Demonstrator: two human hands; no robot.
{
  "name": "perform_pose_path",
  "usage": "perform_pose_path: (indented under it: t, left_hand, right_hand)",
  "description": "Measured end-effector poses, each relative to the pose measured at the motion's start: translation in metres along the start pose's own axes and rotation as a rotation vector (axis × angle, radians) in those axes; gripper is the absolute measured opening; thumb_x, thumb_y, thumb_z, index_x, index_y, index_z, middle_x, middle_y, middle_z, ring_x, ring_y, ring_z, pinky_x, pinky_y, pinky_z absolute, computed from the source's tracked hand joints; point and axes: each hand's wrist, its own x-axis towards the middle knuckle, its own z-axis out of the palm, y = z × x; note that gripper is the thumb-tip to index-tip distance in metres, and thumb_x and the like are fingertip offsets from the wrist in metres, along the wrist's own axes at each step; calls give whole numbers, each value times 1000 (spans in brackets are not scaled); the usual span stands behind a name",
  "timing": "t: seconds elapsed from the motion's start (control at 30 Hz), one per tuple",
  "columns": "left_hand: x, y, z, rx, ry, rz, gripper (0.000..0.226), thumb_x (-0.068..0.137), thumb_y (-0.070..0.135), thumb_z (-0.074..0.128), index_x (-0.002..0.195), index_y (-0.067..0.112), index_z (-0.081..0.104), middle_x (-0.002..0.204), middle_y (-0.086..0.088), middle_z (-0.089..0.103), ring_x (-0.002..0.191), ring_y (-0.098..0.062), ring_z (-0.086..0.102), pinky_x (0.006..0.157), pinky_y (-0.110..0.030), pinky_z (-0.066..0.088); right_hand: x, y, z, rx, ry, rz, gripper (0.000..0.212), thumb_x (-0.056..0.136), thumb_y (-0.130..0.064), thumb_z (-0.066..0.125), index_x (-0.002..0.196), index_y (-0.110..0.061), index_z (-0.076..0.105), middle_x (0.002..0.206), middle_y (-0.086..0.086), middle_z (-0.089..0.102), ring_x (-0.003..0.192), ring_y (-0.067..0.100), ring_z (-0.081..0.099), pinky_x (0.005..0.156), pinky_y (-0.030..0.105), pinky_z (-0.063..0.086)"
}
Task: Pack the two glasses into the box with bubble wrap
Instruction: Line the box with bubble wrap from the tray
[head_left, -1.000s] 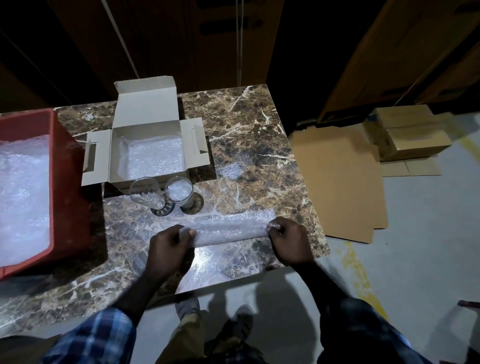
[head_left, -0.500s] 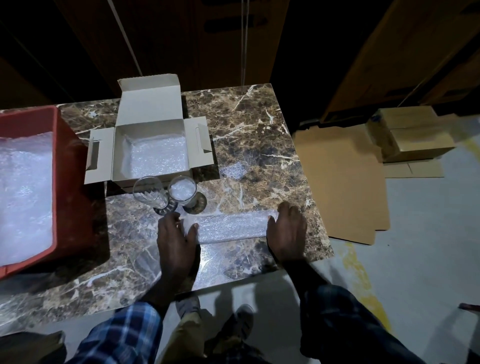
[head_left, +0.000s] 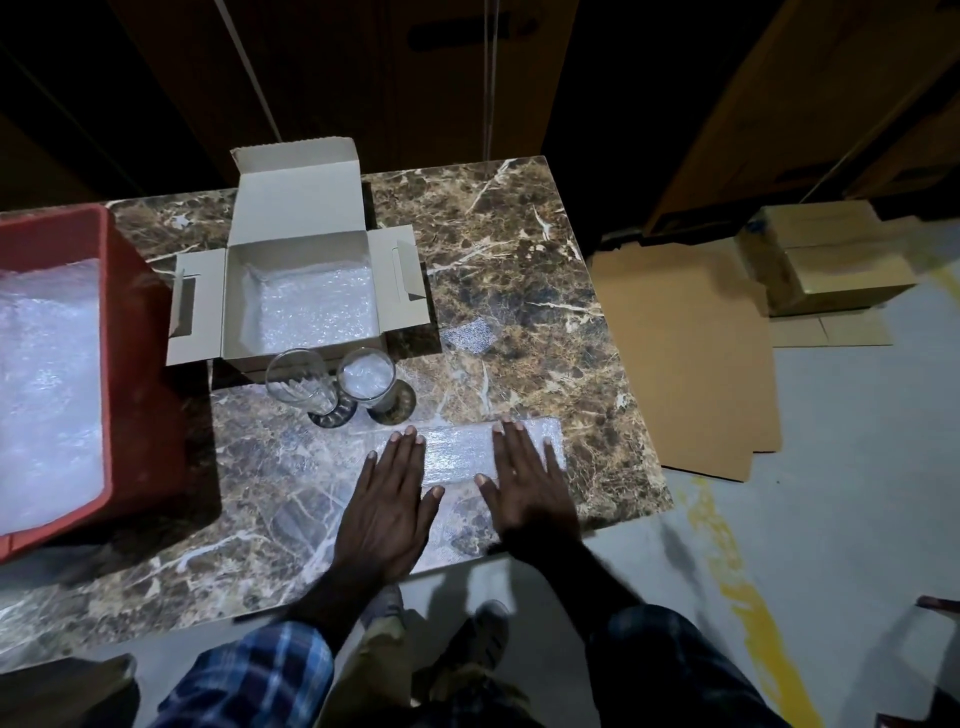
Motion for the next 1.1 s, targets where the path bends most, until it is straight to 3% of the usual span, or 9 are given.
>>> perform_pose_path:
  t: [0.07, 0.2, 0.3, 0.4, 0.57, 0.73, 0.9, 1.0, 1.1]
  left_hand:
    - [-3, -9, -3, 25, -2, -16, 67, 105, 51, 25, 159, 11, 16, 167, -4, 7, 154, -17, 1, 124, -40, 4]
    - [-8, -10, -10, 39, 0, -43, 72, 104, 53, 26, 158, 6, 15, 167, -10, 7, 155, -21, 0, 124, -45, 2]
    - [-7, 3, -12, 60, 26, 51, 68, 104, 44, 35, 157, 5, 21, 166, -13, 14, 154, -26, 7, 124, -48, 5]
    - [-2, 14, -6, 74, 14, 160, 60, 105, 39, 33, 154, 4, 31, 163, -15, 25, 152, -28, 18, 122, -51, 16]
    - [4, 9, -4, 73, 25, 162, 53, 104, 37, 35, 146, 5, 47, 153, -13, 44, 144, -27, 38, 119, -48, 26]
    - [9, 12, -7, 115, 72, 221, 46, 102, 30, 41, 141, 10, 54, 144, -13, 54, 134, -34, 48, 113, -51, 34]
    - [15, 19, -11, 114, 98, 161, 40, 100, 31, 42, 130, 13, 63, 135, -8, 61, 127, -33, 53, 103, -50, 42]
    - [13, 15, -9, 111, 99, 164, 41, 101, 32, 43, 134, 15, 60, 136, -8, 60, 128, -34, 51, 104, -50, 41]
    - [10, 16, -6, 105, 74, 171, 46, 100, 35, 49, 143, 22, 53, 142, -12, 55, 132, -38, 47, 106, -53, 38]
  right_hand:
    - [-4, 13, -3, -52, -2, 105, 69, 106, -53, 26, 155, -4, 26, 163, 13, 20, 152, 26, 19, 123, 50, 16]
    - [-9, 20, -6, -63, 67, 195, 67, 105, -47, 36, 151, 2, 34, 159, 21, 26, 148, 34, 27, 119, 52, 27]
    - [-6, 12, -10, -18, 135, 72, 62, 102, -40, 43, 147, 2, 42, 156, 24, 32, 147, 36, 28, 119, 53, 26]
    - [-3, 7, -4, 58, 182, -125, 48, 95, -28, 52, 136, -4, 59, 147, 19, 49, 138, 34, 46, 116, 51, 33]
    - [-1, 17, 2, 55, 283, -129, 25, 93, -17, 61, 112, -7, 74, 126, 15, 67, 114, 35, 63, 103, 48, 46]
    - [-3, 20, -12, 88, 317, -88, 23, 85, -16, 62, 103, -6, 73, 121, 15, 69, 101, 34, 59, 90, 42, 44]
    - [-3, 19, -17, 46, 337, -52, 14, 80, -8, 68, 93, -7, 73, 111, 12, 71, 91, 29, 53, 81, 44, 47]
    - [-6, 18, -24, 0, 327, 43, 11, 82, -10, 66, 92, -9, 72, 92, 14, 63, 83, 28, 50, 74, 40, 43]
    - [-8, 13, -30, 41, 227, 123, 16, 87, -15, 60, 99, -13, 71, 72, 7, 54, 63, 28, 54, 57, 33, 44]
